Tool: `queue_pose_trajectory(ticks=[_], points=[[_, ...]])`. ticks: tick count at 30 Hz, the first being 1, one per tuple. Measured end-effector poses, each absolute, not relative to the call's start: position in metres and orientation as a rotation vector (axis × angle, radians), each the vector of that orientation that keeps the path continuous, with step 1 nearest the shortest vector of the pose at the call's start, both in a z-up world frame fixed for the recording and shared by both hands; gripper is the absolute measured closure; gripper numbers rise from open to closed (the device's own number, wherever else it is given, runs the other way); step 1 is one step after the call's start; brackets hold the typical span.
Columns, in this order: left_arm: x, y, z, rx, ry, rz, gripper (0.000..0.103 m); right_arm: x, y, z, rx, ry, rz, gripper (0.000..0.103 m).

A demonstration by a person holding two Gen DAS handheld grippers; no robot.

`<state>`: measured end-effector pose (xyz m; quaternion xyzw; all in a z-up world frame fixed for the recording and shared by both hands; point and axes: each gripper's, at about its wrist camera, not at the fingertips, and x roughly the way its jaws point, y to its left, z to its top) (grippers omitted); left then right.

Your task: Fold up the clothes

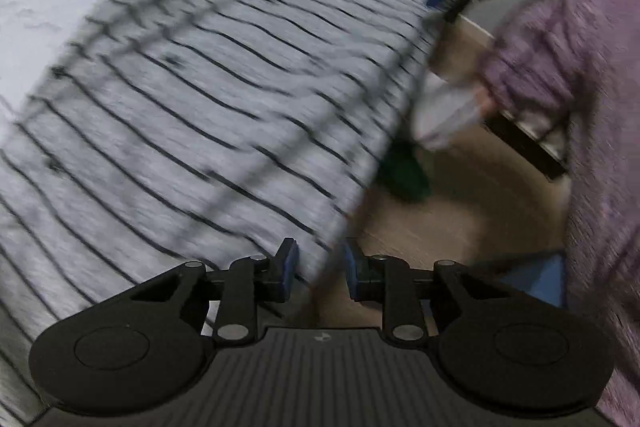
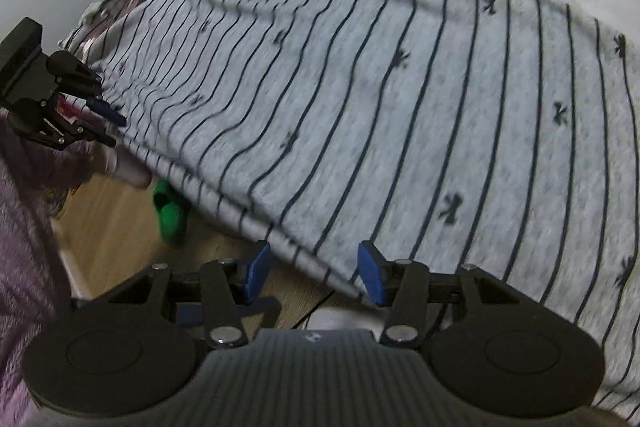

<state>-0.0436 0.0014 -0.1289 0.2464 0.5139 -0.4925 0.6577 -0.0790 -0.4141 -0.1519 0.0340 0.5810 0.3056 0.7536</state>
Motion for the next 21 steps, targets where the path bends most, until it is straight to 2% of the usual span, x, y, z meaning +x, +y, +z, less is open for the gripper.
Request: queue_pose_trajectory(ticks=[4, 7, 14, 21], points=[[-0.066, 0.002, -0.134, 0.635, 1.198, -1.158, 0.081, -0.092, -0.404, -0.157, 0.054, 1.333, 0.731, 0.051], [-0.074, 0.01, -0.125, 0.643, 1.135, -1.114, 0.08, -0.102, -0.394, -0.155, -0.022, 1.331, 0.764, 0.051], [-0.08, 0.026, -0.112, 0.659, 0.922, -0.927, 0.066, -0.105, -0.397, -0.135, -0.065, 1.178, 0.669, 0.051], [-0.094, 0.003, -0.128, 0.718, 0.814, -0.902, 0.066, -0.115, -0.362, -0.12, -0.26, 1.017, 0.702, 0.051]])
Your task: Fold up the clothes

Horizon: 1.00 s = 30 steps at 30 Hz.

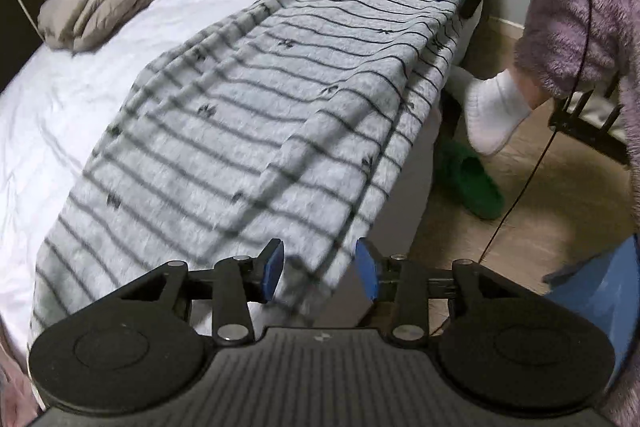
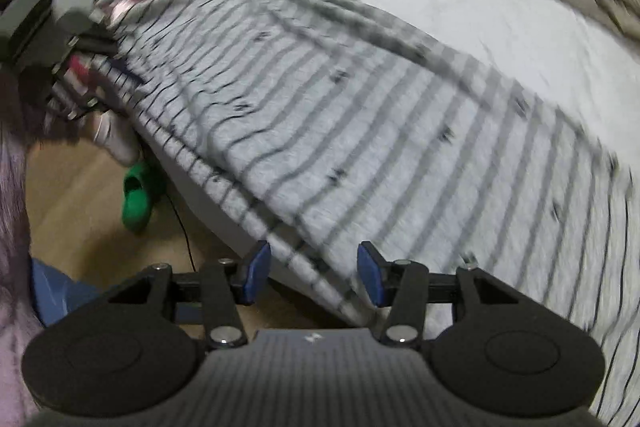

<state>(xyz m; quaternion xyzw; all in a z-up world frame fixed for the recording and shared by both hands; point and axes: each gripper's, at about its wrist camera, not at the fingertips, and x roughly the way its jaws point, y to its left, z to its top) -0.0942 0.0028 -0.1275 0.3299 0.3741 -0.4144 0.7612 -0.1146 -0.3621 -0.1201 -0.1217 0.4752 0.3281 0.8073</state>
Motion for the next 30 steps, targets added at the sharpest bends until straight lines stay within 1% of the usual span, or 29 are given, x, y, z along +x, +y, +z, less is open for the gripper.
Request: queue_pose_trajectory(ticks=[2, 4, 6, 8, 9, 10, 11, 12, 13, 17, 19, 22, 24, 27, 28, 29, 30], points=[[-0.095, -0.011, -0.133, 0.735, 0.804, -0.888, 0.066, -0.12, -0.341, -0.123, -0.343, 0.973, 0.73, 0.053], [-0.094, -0.021, -0.137, 0.728, 0.817, -0.912, 0.07, -0.125, -0.324, -0.127, -0.408, 0.939, 0.743, 0.053], [-0.095, -0.028, -0.143, 0.748, 0.812, -0.913, 0.07, -0.127, -0.313, -0.132, -0.46, 0.912, 0.749, 0.053], [-0.094, -0.034, -0.148, 0.77, 0.802, -0.9, 0.075, -0.129, -0.305, -0.137, -0.514, 0.889, 0.744, 0.056], [-0.093, -0.036, -0.15, 0.774, 0.799, -0.891, 0.079, -0.129, -0.301, -0.14, -0.543, 0.879, 0.737, 0.059], [-0.091, -0.038, -0.151, 0.776, 0.797, -0.883, 0.086, -0.128, -0.299, -0.142, -0.569, 0.871, 0.728, 0.069], [-0.088, -0.037, -0.149, 0.757, 0.804, -0.879, 0.089, -0.125, -0.298, -0.144, -0.582, 0.869, 0.716, 0.08], [-0.084, -0.036, -0.147, 0.737, 0.812, -0.874, 0.095, -0.123, -0.3, -0.143, -0.578, 0.867, 0.702, 0.086], [-0.08, -0.034, -0.143, 0.708, 0.819, -0.871, 0.099, -0.119, -0.305, -0.14, -0.547, 0.861, 0.691, 0.093], [-0.069, -0.023, -0.126, 0.596, 0.836, -0.891, 0.102, -0.104, -0.324, -0.124, -0.396, 0.842, 0.656, 0.097], [-0.07, -0.014, -0.116, 0.571, 0.83, -0.933, 0.102, -0.101, -0.332, -0.116, -0.336, 0.839, 0.676, 0.097], [-0.076, -0.008, -0.108, 0.563, 0.843, -1.019, 0.103, -0.104, -0.332, -0.115, -0.335, 0.866, 0.73, 0.098], [-0.082, -0.008, -0.109, 0.583, 0.863, -1.062, 0.103, -0.107, -0.329, -0.121, -0.361, 0.891, 0.755, 0.098], [-0.086, -0.009, -0.117, 0.607, 0.899, -1.07, 0.103, -0.118, -0.323, -0.128, -0.43, 0.877, 0.749, 0.093], [-0.086, -0.008, -0.119, 0.61, 0.904, -1.058, 0.103, -0.123, -0.32, -0.129, -0.486, 0.86, 0.746, 0.075], [-0.084, -0.008, -0.122, 0.609, 0.912, -1.045, 0.103, -0.129, -0.317, -0.131, -0.54, 0.842, 0.743, 0.051], [-0.082, -0.007, -0.122, 0.6, 0.916, -1.037, 0.103, -0.132, -0.314, -0.133, -0.583, 0.826, 0.746, 0.049]])
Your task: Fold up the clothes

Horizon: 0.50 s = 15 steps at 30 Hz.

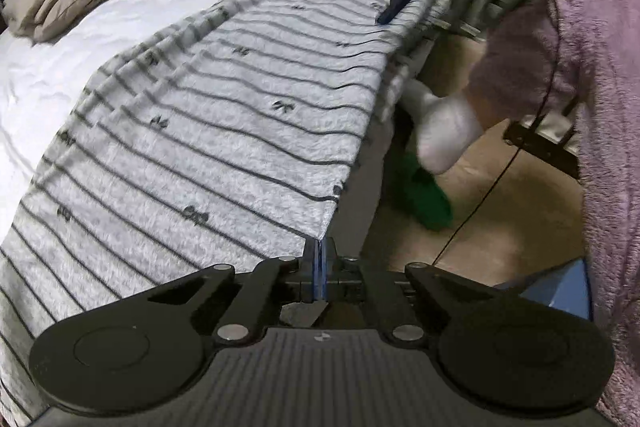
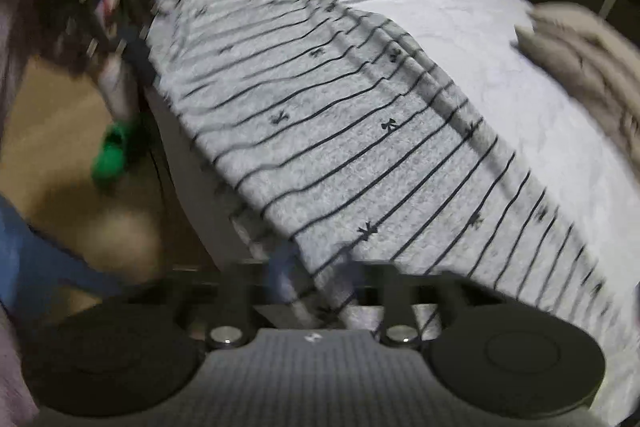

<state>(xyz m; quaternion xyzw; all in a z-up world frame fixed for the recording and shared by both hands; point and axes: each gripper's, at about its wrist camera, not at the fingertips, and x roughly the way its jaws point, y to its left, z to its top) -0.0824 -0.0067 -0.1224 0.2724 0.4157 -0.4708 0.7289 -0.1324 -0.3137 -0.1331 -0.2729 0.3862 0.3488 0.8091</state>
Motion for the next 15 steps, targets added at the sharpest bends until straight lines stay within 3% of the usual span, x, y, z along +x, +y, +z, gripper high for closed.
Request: queue_pose_trajectory(ticks=[3, 5, 7, 10, 15], points=[[-0.079, -0.004, -0.12, 0.565, 0.921, -1.03, 0.103, -0.137, -0.306, -0.141, -0.671, 0.826, 0.751, 0.056], [-0.078, -0.001, -0.117, 0.543, 0.92, -1.033, 0.103, -0.135, -0.305, -0.148, -0.732, 0.825, 0.712, 0.08], [-0.076, 0.002, -0.113, 0.511, 0.918, -1.035, 0.103, -0.133, -0.306, -0.154, -0.78, 0.827, 0.674, 0.08], [-0.071, 0.007, -0.109, 0.456, 0.921, -1.034, 0.103, -0.131, -0.31, -0.155, -0.784, 0.851, 0.669, 0.098], [-0.071, 0.003, -0.115, 0.483, 0.962, -1.077, 0.103, -0.128, -0.318, -0.149, -0.683, 0.94, 0.707, 0.099]])
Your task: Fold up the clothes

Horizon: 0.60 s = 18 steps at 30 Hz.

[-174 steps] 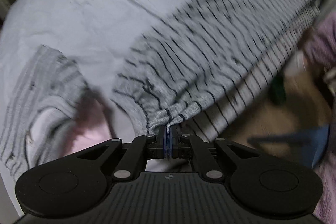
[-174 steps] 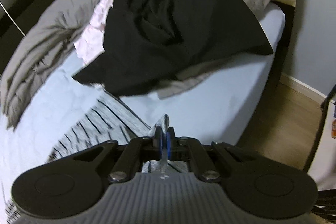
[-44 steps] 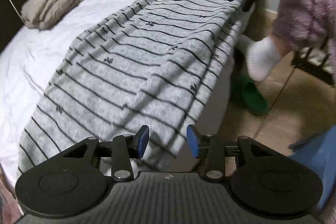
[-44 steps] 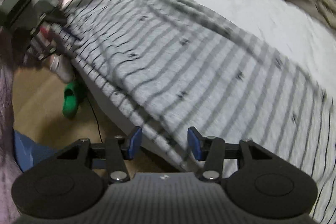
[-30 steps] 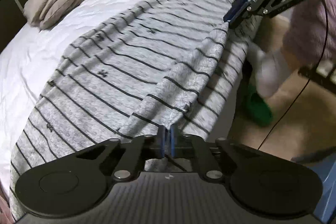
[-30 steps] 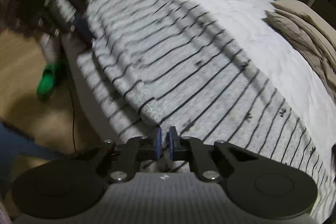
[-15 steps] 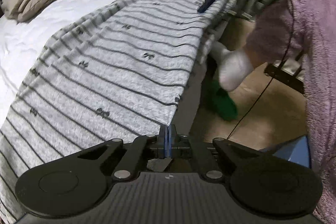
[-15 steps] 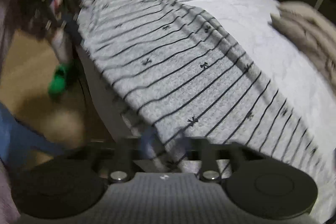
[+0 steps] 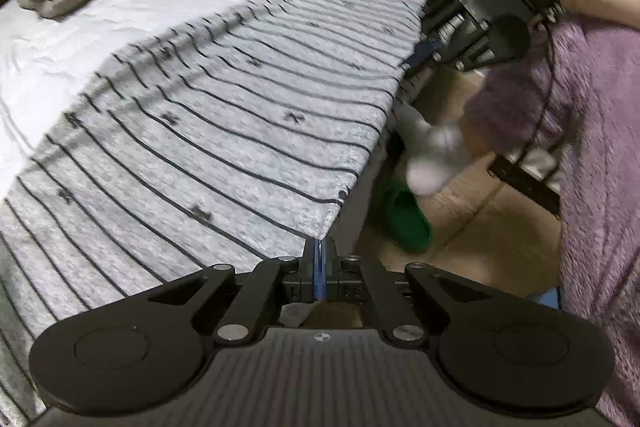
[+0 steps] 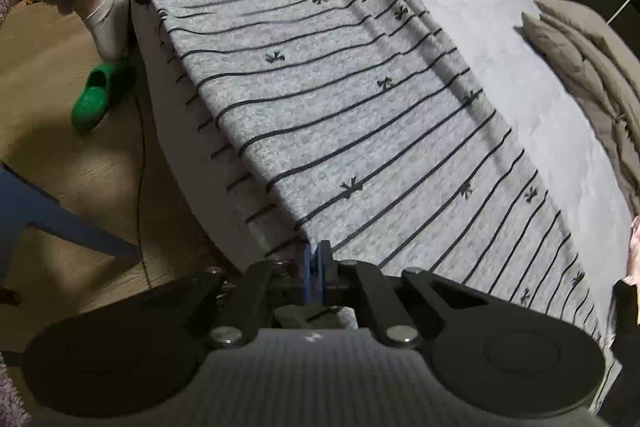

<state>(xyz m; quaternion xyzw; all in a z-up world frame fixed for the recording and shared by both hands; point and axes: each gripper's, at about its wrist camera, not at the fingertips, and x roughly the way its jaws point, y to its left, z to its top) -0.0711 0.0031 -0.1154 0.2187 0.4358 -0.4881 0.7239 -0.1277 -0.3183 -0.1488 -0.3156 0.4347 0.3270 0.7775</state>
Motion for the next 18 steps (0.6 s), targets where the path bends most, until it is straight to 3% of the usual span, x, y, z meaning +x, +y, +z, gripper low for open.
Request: queue_pose_trajectory(ticks=[7, 11, 18], points=[[-0.066, -0.001, -0.13, 0.523, 1.037, -1.066, 0.103, -0.124, -0.333, -0.145, -0.576, 1.017, 0.759, 0.091], [-0.062, 0.002, -0.124, 0.484, 1.01, -1.067, 0.103, -0.119, -0.363, -0.131, -0.487, 0.993, 0.651, 0.069], [-0.043, -0.003, -0.108, 0.445, 0.941, -0.991, 0.102, -0.101, -0.471, -0.109, -0.136, 0.963, 0.189, 0.069]])
